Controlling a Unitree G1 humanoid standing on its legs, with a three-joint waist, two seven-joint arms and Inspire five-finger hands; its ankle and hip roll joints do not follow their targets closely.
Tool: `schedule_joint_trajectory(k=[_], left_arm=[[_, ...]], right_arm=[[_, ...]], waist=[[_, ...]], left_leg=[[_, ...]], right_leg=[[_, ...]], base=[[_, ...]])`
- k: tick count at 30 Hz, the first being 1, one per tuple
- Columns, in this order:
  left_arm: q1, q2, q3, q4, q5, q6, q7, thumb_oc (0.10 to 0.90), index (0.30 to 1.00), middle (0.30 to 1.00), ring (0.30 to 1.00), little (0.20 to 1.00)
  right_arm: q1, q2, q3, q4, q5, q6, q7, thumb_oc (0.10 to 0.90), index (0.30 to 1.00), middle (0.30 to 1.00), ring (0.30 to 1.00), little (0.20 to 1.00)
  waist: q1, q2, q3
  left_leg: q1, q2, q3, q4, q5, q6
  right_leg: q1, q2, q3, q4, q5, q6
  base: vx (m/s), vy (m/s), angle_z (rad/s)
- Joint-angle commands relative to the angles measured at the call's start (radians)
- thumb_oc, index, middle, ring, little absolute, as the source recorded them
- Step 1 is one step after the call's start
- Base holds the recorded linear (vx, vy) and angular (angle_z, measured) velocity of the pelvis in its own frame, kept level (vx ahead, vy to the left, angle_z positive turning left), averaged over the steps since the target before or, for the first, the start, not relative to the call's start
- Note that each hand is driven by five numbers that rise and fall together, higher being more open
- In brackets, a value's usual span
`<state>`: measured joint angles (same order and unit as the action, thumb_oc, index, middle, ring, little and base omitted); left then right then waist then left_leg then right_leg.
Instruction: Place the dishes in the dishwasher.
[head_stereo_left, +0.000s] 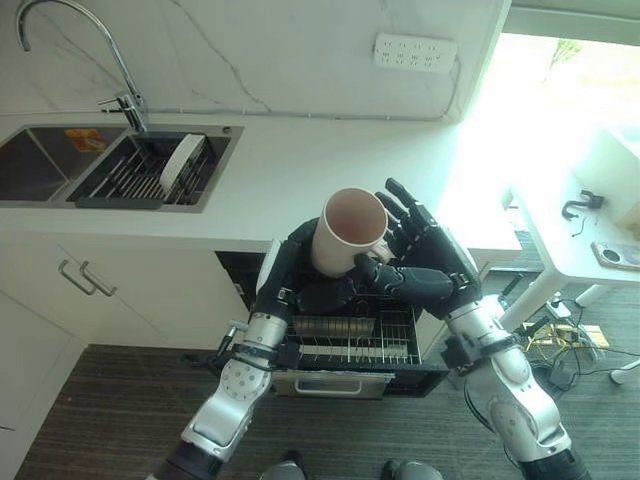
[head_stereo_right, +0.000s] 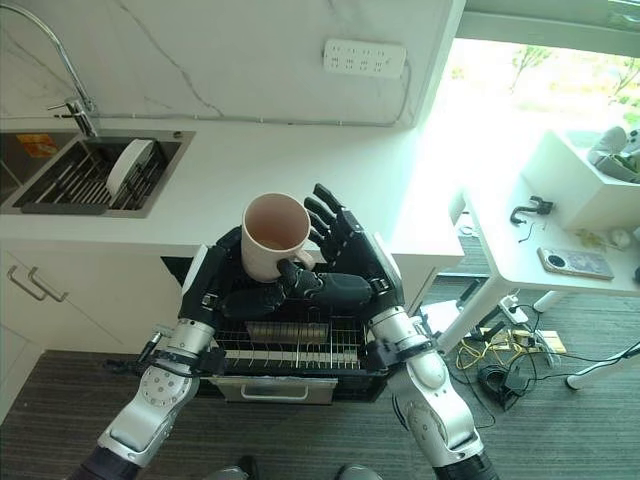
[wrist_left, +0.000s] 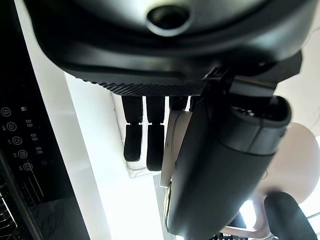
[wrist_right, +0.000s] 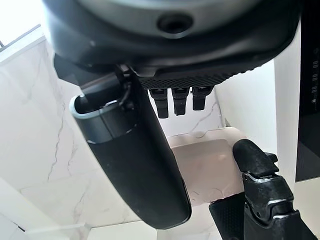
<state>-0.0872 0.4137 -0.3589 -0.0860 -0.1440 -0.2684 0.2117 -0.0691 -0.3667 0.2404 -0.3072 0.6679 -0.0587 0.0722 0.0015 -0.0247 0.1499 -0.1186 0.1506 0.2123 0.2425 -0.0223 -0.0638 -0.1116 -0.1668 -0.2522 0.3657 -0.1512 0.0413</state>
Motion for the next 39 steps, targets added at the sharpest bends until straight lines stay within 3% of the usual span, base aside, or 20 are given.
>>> schedule_joint_trajectory(k=[1,21,22,23,24,25,36,37,38,39], left_arm=[[-0.117,-0.012,-0.037,-0.065,0.022,-0.1,-0.018,0.4,0.3,0.3,0.3,0.3],[-0.13,-0.011,-0.073,-0.081,-0.008,-0.048,-0.105,0.4,0.3,0.3,0.3,0.3],[-0.127,-0.012,-0.075,-0.079,-0.017,-0.044,-0.111,0.4,0.3,0.3,0.3,0.3],[-0.126,-0.012,-0.075,-0.079,-0.016,-0.044,-0.111,0.4,0.3,0.3,0.3,0.3],[-0.126,-0.012,-0.075,-0.079,-0.016,-0.044,-0.111,0.4,0.3,0.3,0.3,0.3],[-0.125,-0.012,-0.075,-0.077,-0.018,-0.043,-0.105,0.4,0.3,0.3,0.3,0.3],[-0.1,-0.015,-0.047,-0.076,-0.05,-0.039,-0.08,0.4,0.3,0.3,0.3,0.3],[-0.095,-0.016,-0.038,-0.071,-0.054,-0.039,-0.07,0.445,0.368,0.368,0.368,0.368],[-0.084,-0.015,-0.02,-0.064,-0.054,-0.038,-0.061,0.8,0.9,0.9,0.9,0.9],[-0.073,-0.012,-0.004,-0.058,-0.056,-0.037,-0.044,0.8,0.9,0.9,0.9,0.9]], right_arm=[[-0.137,0.031,-0.014,-0.085,-0.001,-0.102,0.005,0.8,0.9,0.9,0.9,0.9],[-0.163,0.022,0.02,-0.106,-0.025,-0.053,0.059,0.8,0.9,0.9,0.9,0.9],[-0.161,0.019,0.021,-0.108,-0.031,-0.053,0.055,0.736,0.804,0.804,0.804,0.804],[-0.16,0.018,0.021,-0.108,-0.035,-0.055,0.052,0.577,0.566,0.566,0.566,0.566],[-0.16,0.018,0.021,-0.108,-0.035,-0.056,0.052,0.577,0.566,0.566,0.566,0.566],[-0.157,0.017,0.02,-0.112,-0.051,-0.068,0.052,0.4,0.3,0.3,0.3,0.3],[-0.149,-0.003,-0.015,-0.111,-0.159,-0.123,-0.032,0.4,0.3,0.3,0.3,0.3],[-0.145,-0.006,-0.026,-0.11,-0.163,-0.129,-0.039,0.4,0.3,0.3,0.3,0.3],[-0.136,-0.011,-0.044,-0.109,-0.165,-0.138,-0.047,0.4,0.3,0.3,0.3,0.3],[-0.128,-0.016,-0.06,-0.108,-0.165,-0.145,-0.053,0.4,0.3,0.3,0.3,0.3]], waist=[[-0.007,-0.004,-0.055],[-0.007,-0.005,-0.06],[-0.007,-0.006,-0.061],[-0.007,-0.006,-0.061],[-0.007,-0.006,-0.061],[-0.009,-0.006,-0.062],[-0.005,-0.001,-0.062],[-0.004,-0.001,-0.062],[-0.004,-0.001,-0.062],[-0.004,0.0,-0.062]], left_leg=[[0.098,0.046,-0.064,0.057,-0.22,-0.014],[0.102,0.038,-0.062,0.057,-0.224,-0.009],[0.102,0.038,-0.061,0.057,-0.223,-0.009],[0.102,0.037,-0.06,0.057,-0.223,-0.009],[0.102,0.037,-0.06,0.057,-0.223,-0.009],[0.102,0.036,-0.059,0.057,-0.224,-0.007],[0.099,0.035,-0.06,0.057,-0.225,-0.007],[0.098,0.035,-0.061,0.057,-0.225,-0.007],[0.098,0.036,-0.061,0.057,-0.225,-0.008],[0.097,0.036,-0.061,0.057,-0.226,-0.008]], right_leg=[[0.075,-0.034,0.032,-0.066,-0.038,0.1],[0.077,-0.033,0.033,-0.066,-0.039,0.1],[0.077,-0.033,0.033,-0.066,-0.039,0.1],[0.076,-0.033,0.033,-0.066,-0.038,0.1],[0.076,-0.033,0.033,-0.066,-0.038,0.1],[0.076,-0.033,0.034,-0.066,-0.038,0.1],[0.074,-0.033,0.033,-0.066,-0.039,0.098],[0.074,-0.034,0.032,-0.066,-0.039,0.097],[0.073,-0.034,0.032,-0.066,-0.039,0.097],[0.073,-0.034,0.031,-0.066,-0.038,0.097]], base=[[0.0,0.0,0.0],[0.0,0.0,0.0],[0.0,0.0,0.0],[0.0,0.0,0.0],[0.0,0.0,0.0],[0.0,0.0,0.0],[-0.03,0.0,0.0],[-0.04,-0.002,0.0],[-0.05,-0.003,0.0],[-0.04,-0.003,0.0]])
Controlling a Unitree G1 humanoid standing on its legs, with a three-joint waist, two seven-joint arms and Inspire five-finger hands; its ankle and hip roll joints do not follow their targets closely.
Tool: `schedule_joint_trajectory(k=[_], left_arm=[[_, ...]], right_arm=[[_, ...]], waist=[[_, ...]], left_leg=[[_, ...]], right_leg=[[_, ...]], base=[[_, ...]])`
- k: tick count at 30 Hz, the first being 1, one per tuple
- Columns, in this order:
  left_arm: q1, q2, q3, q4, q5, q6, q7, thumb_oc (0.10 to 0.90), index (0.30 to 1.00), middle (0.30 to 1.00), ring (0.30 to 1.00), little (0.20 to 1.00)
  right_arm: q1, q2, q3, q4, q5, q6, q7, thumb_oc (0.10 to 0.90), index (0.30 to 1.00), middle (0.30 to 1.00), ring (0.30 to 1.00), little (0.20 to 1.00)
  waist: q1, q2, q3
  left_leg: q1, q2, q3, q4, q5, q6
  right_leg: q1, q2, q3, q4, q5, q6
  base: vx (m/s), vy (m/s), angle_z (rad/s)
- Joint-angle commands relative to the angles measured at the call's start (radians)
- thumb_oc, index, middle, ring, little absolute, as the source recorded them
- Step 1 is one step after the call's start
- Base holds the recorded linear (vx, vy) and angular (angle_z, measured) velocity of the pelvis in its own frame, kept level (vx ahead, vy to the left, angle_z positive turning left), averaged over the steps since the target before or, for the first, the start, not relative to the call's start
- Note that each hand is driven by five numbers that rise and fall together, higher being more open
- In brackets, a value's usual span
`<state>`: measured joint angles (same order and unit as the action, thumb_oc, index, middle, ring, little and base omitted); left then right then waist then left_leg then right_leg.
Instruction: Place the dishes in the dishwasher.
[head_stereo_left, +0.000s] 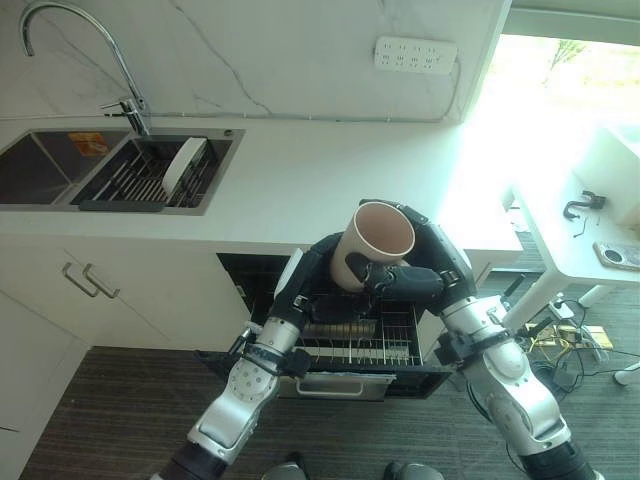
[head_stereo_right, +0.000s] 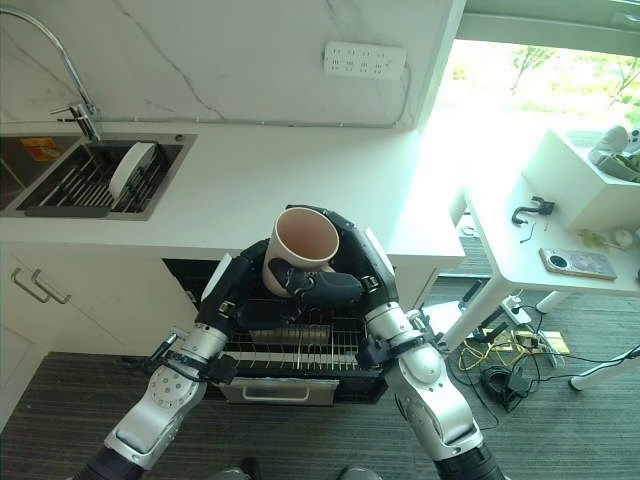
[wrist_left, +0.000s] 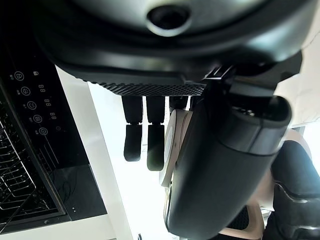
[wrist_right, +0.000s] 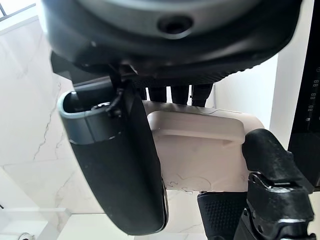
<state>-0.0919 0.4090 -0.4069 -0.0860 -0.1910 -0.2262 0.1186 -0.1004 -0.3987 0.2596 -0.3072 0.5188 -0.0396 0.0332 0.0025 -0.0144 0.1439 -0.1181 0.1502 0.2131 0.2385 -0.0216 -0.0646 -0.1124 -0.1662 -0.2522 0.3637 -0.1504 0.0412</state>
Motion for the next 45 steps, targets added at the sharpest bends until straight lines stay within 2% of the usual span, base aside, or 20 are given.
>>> schedule_joint_trajectory(k=[1,3,5,12,18,32,35,39,42,43,45], left_arm=[[-0.059,-0.005,0.056,-0.051,-0.009,-0.081,0.06,0.8,0.9,0.9,0.9,0.9],[-0.018,0.003,0.113,-0.018,-0.006,-0.086,0.099,0.8,0.9,0.9,0.9,0.9],[-0.01,0.004,0.122,-0.013,-0.003,-0.089,0.105,0.8,0.9,0.9,0.9,0.9],[0.101,0.027,0.361,0.087,-0.004,-0.129,0.21,0.8,0.9,0.9,0.9,0.9],[0.132,0.019,0.448,0.107,-0.023,-0.141,0.218,0.8,0.9,0.9,0.9,0.9],[0.164,0.018,0.511,0.169,-0.021,-0.108,0.232,0.8,0.9,0.9,0.9,0.9],[0.17,0.017,0.518,0.191,-0.02,-0.117,0.231,0.8,0.9,0.9,0.9,0.9],[0.164,0.022,0.518,0.192,-0.022,-0.119,0.188,0.8,0.9,0.9,0.9,0.9],[0.159,0.037,0.51,0.161,-0.009,-0.112,0.101,0.8,0.9,0.9,0.9,0.9],[0.155,0.056,0.489,0.122,0.001,-0.045,-0.025,0.8,0.9,0.9,0.9,0.9],[0.154,0.071,0.477,0.104,0.011,-0.011,-0.096,0.8,0.9,0.9,0.9,0.9]], right_arm=[[-0.09,0.013,-0.09,-0.107,-0.013,-0.172,-0.018,0.4,0.3,0.3,0.3,0.3],[-0.063,0.003,-0.141,-0.101,0.009,-0.194,-0.024,0.4,0.3,0.3,0.3,0.3],[-0.058,0.002,-0.148,-0.102,0.01,-0.198,-0.025,0.4,0.3,0.3,0.3,0.3],[0.006,-0.007,-0.297,-0.08,0.039,-0.232,-0.023,0.4,0.3,0.3,0.3,0.3],[0.029,0.004,-0.344,-0.067,0.059,-0.235,-0.023,0.4,0.3,0.3,0.3,0.3],[0.039,0.011,-0.398,-0.06,0.061,-0.272,-0.075,0.4,0.3,0.3,0.3,0.3],[0.04,0.009,-0.402,-0.056,0.069,-0.272,-0.073,0.4,0.3,0.3,0.3,0.3],[0.036,0.009,-0.398,-0.049,0.069,-0.261,-0.065,0.4,0.3,0.3,0.3,0.3],[0.04,0.007,-0.39,-0.049,0.063,-0.24,-0.059,0.4,0.3,0.3,0.3,0.3],[0.05,0.005,-0.384,-0.051,0.066,-0.223,-0.054,0.4,0.3,0.3,0.3,0.3],[0.056,0.0,-0.386,-0.053,0.071,-0.214,-0.049,0.4,0.3,0.3,0.3,0.3]], waist=[[-0.004,-0.01,-0.056],[-0.002,-0.01,-0.056],[-0.002,-0.01,-0.057],[0.002,-0.008,-0.06],[0.002,-0.007,-0.062],[0.0,-0.001,-0.068],[0.0,0.0,-0.069],[0.0,0.0,-0.066],[-0.001,0.003,-0.063],[-0.004,0.008,-0.061],[-0.007,0.011,-0.06]], left_leg=[[0.097,0.037,-0.062,0.061,-0.226,-0.007],[0.096,0.039,-0.061,0.061,-0.226,-0.008],[0.095,0.04,-0.061,0.061,-0.226,-0.009],[0.093,0.043,-0.066,0.061,-0.216,-0.015],[0.085,0.042,-0.071,0.061,-0.213,-0.018],[0.075,0.044,-0.067,0.061,-0.209,-0.022],[0.074,0.043,-0.07,0.061,-0.207,-0.022],[0.075,0.043,-0.072,0.061,-0.205,-0.023],[0.074,0.043,-0.072,0.061,-0.204,-0.023],[0.074,0.043,-0.07,0.061,-0.202,-0.022],[0.074,0.044,-0.068,0.061,-0.201,-0.022]], right_leg=[[0.074,-0.035,0.03,-0.064,-0.039,0.097],[0.073,-0.035,0.027,-0.064,-0.04,0.095],[0.073,-0.035,0.027,-0.064,-0.04,0.094],[0.078,-0.033,0.021,-0.064,-0.046,0.085],[0.077,-0.036,0.013,-0.064,-0.049,0.083],[0.07,-0.038,0.016,-0.064,-0.051,0.084],[0.068,-0.038,0.019,-0.064,-0.051,0.084],[0.07,-0.037,0.019,-0.064,-0.051,0.083],[0.069,-0.037,0.02,-0.064,-0.05,0.084],[0.069,-0.037,0.022,-0.064,-0.049,0.086],[0.068,-0.038,0.022,-0.064,-0.048,0.088]], base=[[-0.05,-0.005,0.0],[-0.04,-0.006,0.0],[0.0,0.0,0.0],[0.0,0.001,0.0],[0.0,0.0,0.0],[0.01,0.004,0.04],[0.0,0.002,0.01],[0.0,0.0,0.0],[0.0,0.0,0.0],[0.0,0.0,0.0],[0.0,0.0,0.0]])
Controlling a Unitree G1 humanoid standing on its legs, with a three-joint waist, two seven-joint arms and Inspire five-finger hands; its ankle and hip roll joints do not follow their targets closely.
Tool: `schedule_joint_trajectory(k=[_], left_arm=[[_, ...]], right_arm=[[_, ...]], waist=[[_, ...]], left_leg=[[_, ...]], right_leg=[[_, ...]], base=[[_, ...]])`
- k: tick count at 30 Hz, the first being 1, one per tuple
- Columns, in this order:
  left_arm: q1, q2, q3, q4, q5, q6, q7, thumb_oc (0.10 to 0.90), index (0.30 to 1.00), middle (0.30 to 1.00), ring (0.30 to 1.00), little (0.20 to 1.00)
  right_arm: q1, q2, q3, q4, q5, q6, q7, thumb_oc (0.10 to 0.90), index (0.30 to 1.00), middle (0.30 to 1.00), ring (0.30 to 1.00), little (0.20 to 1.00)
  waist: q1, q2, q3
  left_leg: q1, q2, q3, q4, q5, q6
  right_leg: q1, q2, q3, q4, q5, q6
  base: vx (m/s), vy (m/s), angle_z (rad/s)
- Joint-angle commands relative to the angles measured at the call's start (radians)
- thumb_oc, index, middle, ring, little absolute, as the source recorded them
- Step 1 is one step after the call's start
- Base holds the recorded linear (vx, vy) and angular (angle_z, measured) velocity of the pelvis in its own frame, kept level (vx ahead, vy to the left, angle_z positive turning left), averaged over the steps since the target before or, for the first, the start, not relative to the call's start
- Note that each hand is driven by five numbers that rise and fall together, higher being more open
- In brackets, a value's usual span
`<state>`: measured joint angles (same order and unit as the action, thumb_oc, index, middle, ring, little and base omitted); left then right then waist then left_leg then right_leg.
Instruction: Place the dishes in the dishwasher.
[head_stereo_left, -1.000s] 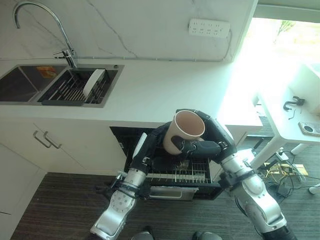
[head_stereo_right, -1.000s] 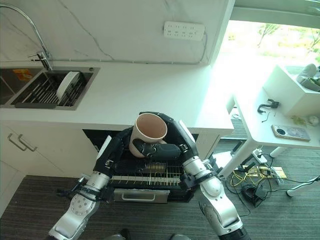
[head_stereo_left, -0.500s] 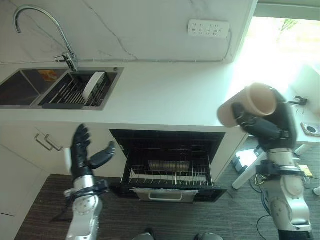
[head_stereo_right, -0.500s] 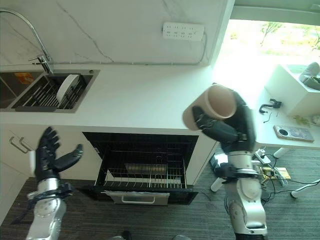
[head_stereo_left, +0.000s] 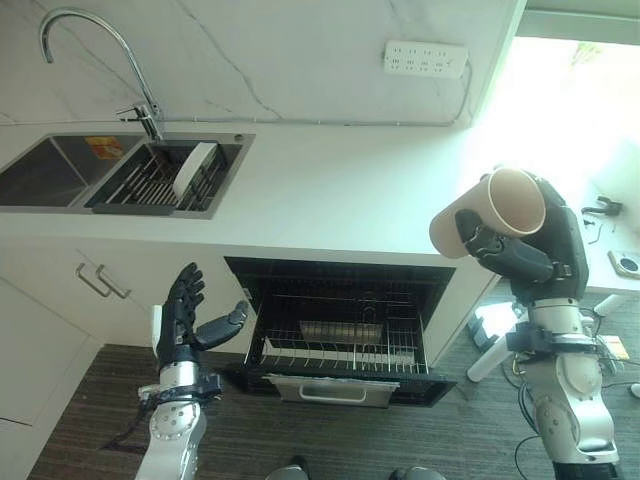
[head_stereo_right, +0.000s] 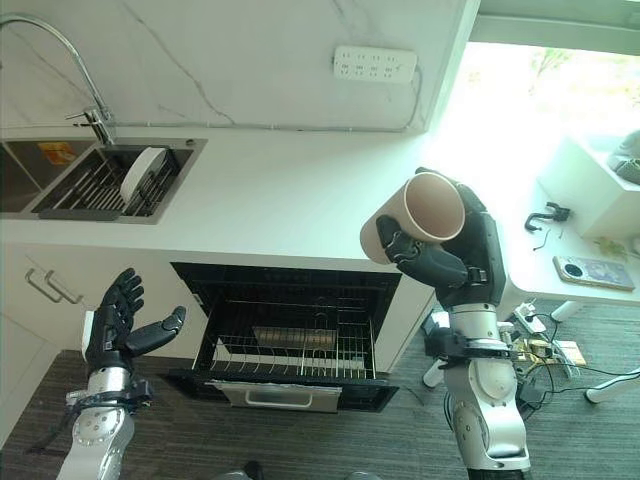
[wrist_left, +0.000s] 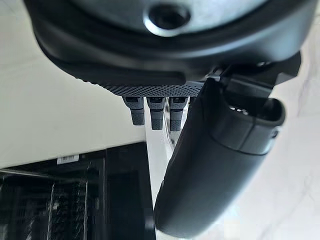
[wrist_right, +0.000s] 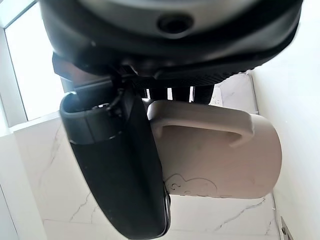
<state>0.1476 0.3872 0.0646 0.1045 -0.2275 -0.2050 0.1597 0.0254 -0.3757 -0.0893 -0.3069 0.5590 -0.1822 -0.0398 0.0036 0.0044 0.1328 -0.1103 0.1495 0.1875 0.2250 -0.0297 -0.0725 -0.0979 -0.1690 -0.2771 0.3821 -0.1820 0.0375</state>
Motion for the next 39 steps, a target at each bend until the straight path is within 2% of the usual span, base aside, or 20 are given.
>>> schedule_joint_trajectory(k=[1,2,6,11,12,20,23,26,30,33,36,37,38,39], left_arm=[[-0.085,0.109,-0.004,-0.098,0.062,0.001,-0.193,0.8,0.9,0.9,0.9,0.9],[-0.084,0.137,-0.025,-0.108,0.095,0.043,-0.262,0.8,0.9,0.9,0.9,0.9],[-0.093,0.225,-0.061,-0.118,0.136,0.115,-0.314,0.8,0.9,0.9,0.9,0.9],[-0.131,0.257,-0.124,-0.09,0.202,0.195,-0.37,0.8,0.9,0.9,0.9,0.9],[-0.14,0.259,-0.139,-0.082,0.203,0.221,-0.381,0.8,0.9,0.9,0.9,0.9],[-0.212,0.253,-0.24,0.017,0.262,0.309,-0.406,0.8,0.9,0.9,0.9,0.9],[-0.227,0.243,-0.267,0.053,0.245,0.323,-0.417,0.8,0.9,0.9,0.9,0.9],[-0.246,0.207,-0.332,0.163,0.312,0.341,-0.459,0.8,0.9,0.9,0.9,0.9],[-0.278,0.183,-0.439,0.324,0.457,0.364,-0.577,0.8,0.9,0.9,0.9,0.9],[-0.295,0.156,-0.504,0.421,0.548,0.454,-0.739,0.8,0.9,0.9,0.9,0.9],[-0.301,0.124,-0.549,0.489,0.557,0.524,-0.91,0.8,0.9,0.9,0.9,0.9],[-0.301,0.124,-0.549,0.489,0.557,0.524,-0.91,0.8,0.9,0.9,0.9,0.9],[-0.299,0.122,-0.579,0.484,0.542,0.574,-1.072,0.8,0.9,0.9,0.9,0.9],[-0.295,0.124,-0.59,0.477,0.544,0.593,-1.133,0.8,0.9,0.9,0.9,0.9]], right_arm=[[-0.065,-0.028,-0.039,-0.053,0.036,-0.066,0.03,0.4,0.3,0.3,0.3,0.3],[-0.058,-0.035,-0.041,-0.054,0.045,-0.06,0.036,0.4,0.3,0.3,0.3,0.3],[-0.047,-0.065,-0.044,-0.058,0.075,-0.055,0.055,0.4,0.3,0.3,0.3,0.3],[-0.063,-0.08,-0.027,-0.047,0.079,-0.058,0.057,0.4,0.3,0.3,0.3,0.3],[-0.068,-0.087,-0.023,-0.047,0.082,-0.056,0.053,0.4,0.3,0.3,0.3,0.3],[-0.08,-0.089,0.006,-0.034,0.086,-0.054,0.058,0.4,0.3,0.3,0.3,0.3],[-0.083,-0.089,0.011,-0.034,0.086,-0.052,0.063,0.4,0.3,0.3,0.3,0.3],[-0.087,-0.087,0.018,-0.037,0.093,-0.042,0.072,0.4,0.3,0.3,0.3,0.3],[-0.103,-0.097,0.026,-0.035,0.109,-0.021,0.084,0.4,0.3,0.3,0.3,0.3],[-0.121,-0.099,0.033,-0.031,0.111,-0.004,0.093,0.4,0.3,0.3,0.3,0.3],[-0.143,-0.101,0.048,-0.034,0.107,0.014,0.086,0.4,0.3,0.3,0.3,0.3],[-0.143,-0.101,0.048,-0.034,0.107,0.014,0.086,0.4,0.3,0.3,0.3,0.3],[-0.153,-0.104,0.055,-0.034,0.103,0.024,0.086,0.4,0.3,0.3,0.3,0.3],[-0.158,-0.104,0.057,-0.03,0.102,0.026,0.088,0.4,0.3,0.3,0.3,0.3]], waist=[[-0.011,-0.004,-0.047],[-0.015,0.003,-0.044],[-0.03,0.019,-0.039],[-0.041,0.025,-0.034],[-0.043,0.026,-0.034],[-0.064,0.029,-0.036],[-0.069,0.029,-0.036],[-0.083,0.028,-0.039],[-0.106,0.03,-0.046],[-0.122,0.035,-0.048],[-0.133,0.04,-0.047],[-0.133,0.04,-0.047],[-0.139,0.048,-0.046],[-0.14,0.05,-0.046]], left_leg=[[0.066,0.045,-0.041,0.075,-0.193,-0.014],[0.067,0.045,-0.038,0.075,-0.192,-0.013],[0.066,0.047,-0.026,0.075,-0.191,-0.011],[0.068,0.049,-0.02,0.075,-0.189,-0.01],[0.068,0.05,-0.019,0.075,-0.189,-0.01],[0.072,0.054,-0.004,0.075,-0.191,-0.008],[0.075,0.054,0.0,0.075,-0.192,-0.007],[0.082,0.059,0.013,0.075,-0.193,-0.006],[0.089,0.062,0.029,0.075,-0.199,-0.004],[0.092,0.065,0.039,0.075,-0.199,-0.004],[0.096,0.065,0.046,0.075,-0.201,-0.003],[0.096,0.065,0.046,0.075,-0.201,-0.003],[0.098,0.064,0.048,0.075,-0.202,-0.003],[0.098,0.064,0.049,0.075,-0.203,-0.003]], right_leg=[[0.053,-0.035,0.048,-0.082,-0.016,0.094],[0.051,-0.035,0.05,-0.082,-0.013,0.096],[0.043,-0.034,0.057,-0.082,-0.011,0.104],[0.039,-0.031,0.066,-0.082,-0.008,0.107],[0.038,-0.03,0.068,-0.082,-0.007,0.107],[0.034,-0.024,0.083,-0.082,-0.007,0.11],[0.034,-0.022,0.088,-0.082,-0.006,0.11],[0.034,-0.018,0.098,-0.082,-0.006,0.111],[0.031,-0.009,0.113,-0.082,-0.01,0.114],[0.028,-0.002,0.125,-0.082,-0.012,0.115],[0.029,0.001,0.131,-0.082,-0.014,0.114],[0.029,0.001,0.131,-0.082,-0.014,0.114],[0.029,0.005,0.135,-0.082,-0.016,0.113],[0.03,0.005,0.135,-0.082,-0.017,0.112]], base=[[0.0,0.038,-0.01],[-0.01,0.042,-0.01],[-0.02,0.039,-0.06],[0.0,0.007,-0.08],[0.0,0.0,0.0],[0.0,0.0,0.0],[0.0,-0.002,-0.04],[0.0,-0.01,-0.13],[0.0,-0.007,-0.12],[0.0,0.008,-0.17],[0.0,0.014,-0.06],[0.0,0.026,-0.07],[0.0,0.027,-0.08],[-0.01,0.041,-0.1]])
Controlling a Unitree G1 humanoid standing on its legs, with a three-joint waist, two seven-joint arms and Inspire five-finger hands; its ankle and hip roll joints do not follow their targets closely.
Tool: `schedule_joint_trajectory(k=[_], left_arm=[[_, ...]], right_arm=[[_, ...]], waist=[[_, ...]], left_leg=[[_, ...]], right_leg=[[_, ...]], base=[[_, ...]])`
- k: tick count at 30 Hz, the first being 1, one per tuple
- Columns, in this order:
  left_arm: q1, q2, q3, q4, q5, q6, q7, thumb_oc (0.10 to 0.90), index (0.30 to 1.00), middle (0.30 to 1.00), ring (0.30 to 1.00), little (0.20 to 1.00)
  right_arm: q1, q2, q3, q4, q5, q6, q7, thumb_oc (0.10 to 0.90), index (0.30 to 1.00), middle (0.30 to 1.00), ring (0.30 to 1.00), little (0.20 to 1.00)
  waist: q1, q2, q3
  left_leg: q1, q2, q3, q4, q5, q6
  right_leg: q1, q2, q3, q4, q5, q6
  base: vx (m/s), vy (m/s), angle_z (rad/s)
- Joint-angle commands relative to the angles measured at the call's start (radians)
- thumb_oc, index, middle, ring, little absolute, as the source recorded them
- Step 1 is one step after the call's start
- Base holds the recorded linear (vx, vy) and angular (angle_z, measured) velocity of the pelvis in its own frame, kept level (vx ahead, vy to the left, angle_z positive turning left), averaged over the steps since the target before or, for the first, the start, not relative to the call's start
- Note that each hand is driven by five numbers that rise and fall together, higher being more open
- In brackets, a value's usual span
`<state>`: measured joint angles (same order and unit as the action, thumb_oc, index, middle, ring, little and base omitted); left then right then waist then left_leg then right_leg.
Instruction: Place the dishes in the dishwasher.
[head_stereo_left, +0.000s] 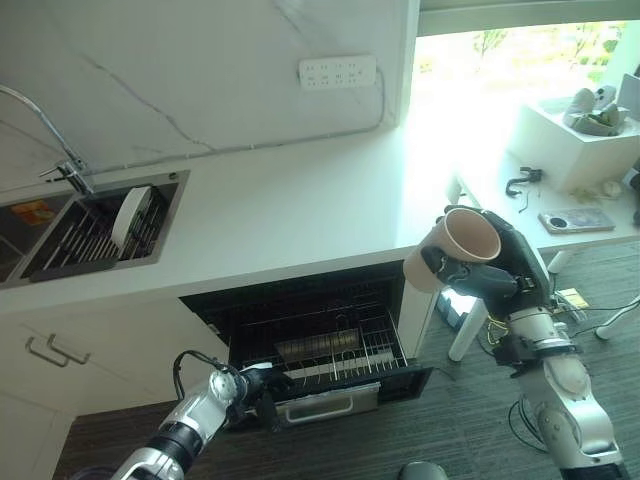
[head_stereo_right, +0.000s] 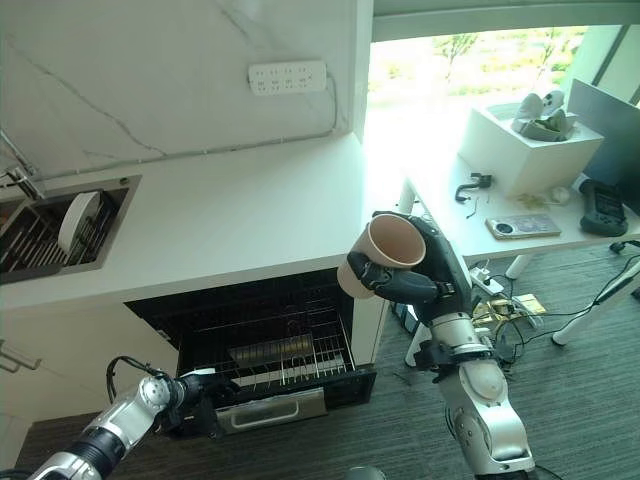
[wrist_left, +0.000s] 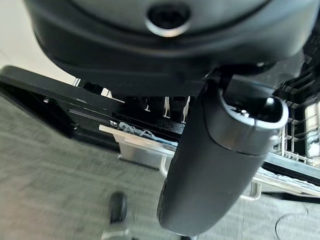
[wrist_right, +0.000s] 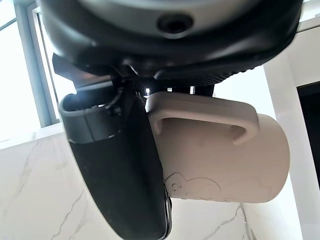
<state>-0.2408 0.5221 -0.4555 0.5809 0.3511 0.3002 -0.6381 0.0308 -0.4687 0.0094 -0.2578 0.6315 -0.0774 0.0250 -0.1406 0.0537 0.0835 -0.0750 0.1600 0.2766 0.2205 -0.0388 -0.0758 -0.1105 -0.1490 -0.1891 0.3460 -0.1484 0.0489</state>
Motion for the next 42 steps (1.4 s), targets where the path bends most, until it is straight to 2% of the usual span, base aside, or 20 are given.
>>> schedule_joint_trajectory(k=[1,3,6,11,13,16,18,20,22,23,24,27,28,29,30,34,37,40,42], left_arm=[[0.099,0.0,-0.094,-0.02,-0.04,0.106,-0.45,0.8,0.9,0.9,0.9,0.9],[0.108,0.039,-0.126,-0.088,-0.083,0.102,-0.607,0.8,0.9,0.9,0.9,0.9],[0.107,0.06,-0.132,-0.132,-0.096,0.112,-0.647,0.8,0.9,0.9,0.9,0.9],[0.116,0.094,-0.121,-0.222,-0.116,0.114,-0.774,0.8,0.9,0.9,0.9,0.9],[0.124,0.102,-0.109,-0.256,-0.14,0.12,-0.751,0.8,0.9,0.9,0.9,0.9],[0.121,0.107,-0.066,-0.294,-0.216,0.133,-0.606,0.8,0.9,0.9,0.9,0.9],[0.123,0.112,0.035,-0.351,-0.354,0.125,-0.37,0.8,0.9,0.9,0.9,0.9],[0.126,0.117,0.113,-0.391,-0.433,0.113,-0.263,0.8,0.9,0.9,0.9,0.9],[0.152,0.136,0.308,-0.489,-0.626,0.038,-0.035,0.8,0.9,0.9,0.9,0.9],[0.187,0.122,0.476,-0.509,-0.8,-0.103,0.143,0.8,0.9,0.9,0.9,0.9],[0.191,0.108,0.52,-0.51,-0.845,-0.164,0.195,0.8,0.9,0.9,0.9,0.9],[0.197,0.097,0.545,-0.51,-0.87,-0.196,0.221,0.8,0.9,0.9,0.9,0.9],[0.215,0.011,0.633,-0.536,-1.003,-0.365,0.36,0.8,0.9,0.9,0.9,0.9],[0.228,-0.038,0.657,-0.56,-1.037,-0.446,0.416,0.8,0.9,0.9,0.9,0.9],[0.234,-0.084,0.67,-0.592,-1.034,-0.494,0.463,0.8,0.9,0.9,0.9,0.9],[0.252,-0.145,0.675,-0.664,-1.009,-0.562,0.515,0.8,0.9,0.9,0.9,0.9],[0.244,-0.149,0.666,-0.678,-0.999,-0.597,0.539,0.8,0.9,0.9,0.9,0.9],[0.23,-0.143,0.655,-0.685,-0.99,-0.61,0.552,0.8,0.9,0.9,0.9,0.9],[0.23,-0.139,0.651,-0.691,-0.972,-0.589,0.574,0.8,0.9,0.9,0.9,0.9]], right_arm=[[-0.171,-0.016,-0.037,-0.069,0.03,-0.082,0.028,0.4,0.3,0.3,0.3,0.3],[-0.18,-0.021,-0.028,-0.045,0.027,-0.093,0.04,0.4,0.3,0.3,0.3,0.3],[-0.176,-0.027,-0.033,-0.044,0.035,-0.092,0.051,0.4,0.3,0.3,0.3,0.3],[-0.173,-0.028,-0.041,-0.04,0.036,-0.091,0.064,0.4,0.3,0.3,0.3,0.3],[-0.169,-0.024,-0.041,-0.035,0.032,-0.097,0.066,0.4,0.3,0.3,0.3,0.3],[-0.159,-0.02,-0.041,-0.036,0.03,-0.102,0.068,0.4,0.3,0.3,0.3,0.3],[-0.138,-0.018,-0.057,-0.047,0.026,-0.102,0.071,0.4,0.3,0.3,0.3,0.3],[-0.119,-0.013,-0.071,-0.057,0.024,-0.104,0.072,0.4,0.3,0.3,0.3,0.3],[-0.07,-0.001,-0.12,-0.066,0.025,-0.117,0.091,0.4,0.3,0.3,0.3,0.3],[-0.054,0.019,-0.139,-0.056,0.013,-0.135,0.094,0.4,0.3,0.3,0.3,0.3],[-0.054,0.029,-0.142,-0.051,0.004,-0.139,0.092,0.4,0.3,0.3,0.3,0.3],[-0.056,0.036,-0.14,-0.049,-0.004,-0.14,0.089,0.4,0.3,0.3,0.3,0.3],[-0.066,0.066,-0.135,-0.038,-0.039,-0.15,0.066,0.4,0.3,0.3,0.3,0.3],[-0.075,0.081,-0.126,-0.035,-0.058,-0.153,0.051,0.4,0.3,0.3,0.3,0.3],[-0.085,0.093,-0.116,-0.038,-0.076,-0.151,0.035,0.4,0.3,0.3,0.3,0.3],[-0.083,0.105,-0.116,-0.057,-0.088,-0.148,0.02,0.4,0.3,0.3,0.3,0.3],[-0.083,0.102,-0.112,-0.06,-0.091,-0.153,0.019,0.4,0.3,0.3,0.3,0.3],[-0.09,0.097,-0.11,-0.053,-0.092,-0.158,0.015,0.4,0.3,0.3,0.3,0.3],[-0.089,0.093,-0.111,-0.054,-0.09,-0.153,0.015,0.4,0.3,0.3,0.3,0.3]], waist=[[0.003,0.005,0.005],[0.002,0.013,0.006],[0.002,0.015,0.006],[0.009,0.019,0.001],[0.012,0.02,0.0],[0.019,0.021,-0.003],[0.033,0.019,0.0],[0.042,0.015,-0.004],[0.067,0.008,-0.004],[0.089,-0.002,-0.008],[0.095,-0.007,-0.009],[0.097,-0.01,-0.01],[0.124,-0.026,-0.012],[0.131,-0.033,-0.013],[0.135,-0.04,-0.019],[0.143,-0.055,-0.029],[0.14,-0.062,-0.033],[0.138,-0.064,-0.035],[0.138,-0.065,-0.035]], left_leg=[[0.064,0.052,-0.039,0.08,-0.196,0.001],[0.064,0.05,-0.039,0.08,-0.199,0.001],[0.064,0.048,-0.04,0.08,-0.199,0.002],[0.06,0.044,-0.047,0.08,-0.2,0.003],[0.058,0.044,-0.048,0.08,-0.198,0.003],[0.055,0.042,-0.054,0.08,-0.196,0.003],[0.06,0.039,-0.062,0.08,-0.197,0.002],[0.051,0.039,-0.067,0.08,-0.189,0.001],[0.046,0.038,-0.073,0.08,-0.186,0.0],[0.041,0.033,-0.085,0.08,-0.184,-0.001],[0.039,0.032,-0.089,0.08,-0.183,-0.001],[0.038,0.031,-0.092,0.08,-0.183,-0.001],[0.039,0.03,-0.102,0.08,-0.188,-0.003],[0.04,0.028,-0.109,0.08,-0.191,-0.004],[0.029,0.025,-0.117,0.08,-0.187,-0.004],[0.024,0.023,-0.13,0.08,-0.191,-0.004],[0.023,0.023,-0.134,0.08,-0.192,-0.004],[0.025,0.022,-0.136,0.08,-0.193,-0.004],[0.027,0.024,-0.137,0.08,-0.193,-0.005]], right_leg=[[0.044,-0.015,0.046,-0.046,-0.053,0.1],[0.046,-0.016,0.045,-0.046,-0.056,0.101],[0.048,-0.017,0.043,-0.046,-0.057,0.1],[0.051,-0.021,0.035,-0.046,-0.058,0.099],[0.051,-0.022,0.033,-0.046,-0.058,0.099],[0.052,-0.024,0.028,-0.046,-0.058,0.097],[0.063,-0.028,0.019,-0.046,-0.062,0.097],[0.058,-0.031,0.013,-0.046,-0.057,0.095],[0.061,-0.039,0.0,-0.046,-0.053,0.094],[0.064,-0.047,-0.014,-0.046,-0.052,0.094],[0.065,-0.049,-0.017,-0.046,-0.053,0.093],[0.065,-0.051,-0.02,-0.046,-0.054,0.092],[0.073,-0.053,-0.027,-0.046,-0.063,0.084],[0.078,-0.053,-0.031,-0.046,-0.067,0.08],[0.071,-0.054,-0.036,-0.046,-0.065,0.073],[0.073,-0.053,-0.043,-0.046,-0.071,0.067],[0.074,-0.049,-0.038,-0.046,-0.072,0.066],[0.076,-0.046,-0.033,-0.046,-0.072,0.067],[0.076,-0.045,-0.033,-0.046,-0.07,0.067]], base=[[-0.01,0.036,-0.13],[-0.01,0.035,-0.09],[0.0,0.006,0.03],[0.0,0.0,0.01],[0.0,-0.001,0.02],[0.0,0.0,0.0],[0.0,-0.003,0.04],[-0.01,-0.008,0.12],[-0.02,-0.018,0.11],[-0.03,-0.024,0.1],[-0.02,-0.016,0.23],[0.0,-0.012,0.31],[0.01,-0.024,0.18],[-0.02,-0.029,0.07],[-0.04,-0.015,-0.01],[-0.03,-0.007,0.16],[-0.02,0.005,0.03],[0.0,0.0,0.0],[0.02,0.008,0.0]])
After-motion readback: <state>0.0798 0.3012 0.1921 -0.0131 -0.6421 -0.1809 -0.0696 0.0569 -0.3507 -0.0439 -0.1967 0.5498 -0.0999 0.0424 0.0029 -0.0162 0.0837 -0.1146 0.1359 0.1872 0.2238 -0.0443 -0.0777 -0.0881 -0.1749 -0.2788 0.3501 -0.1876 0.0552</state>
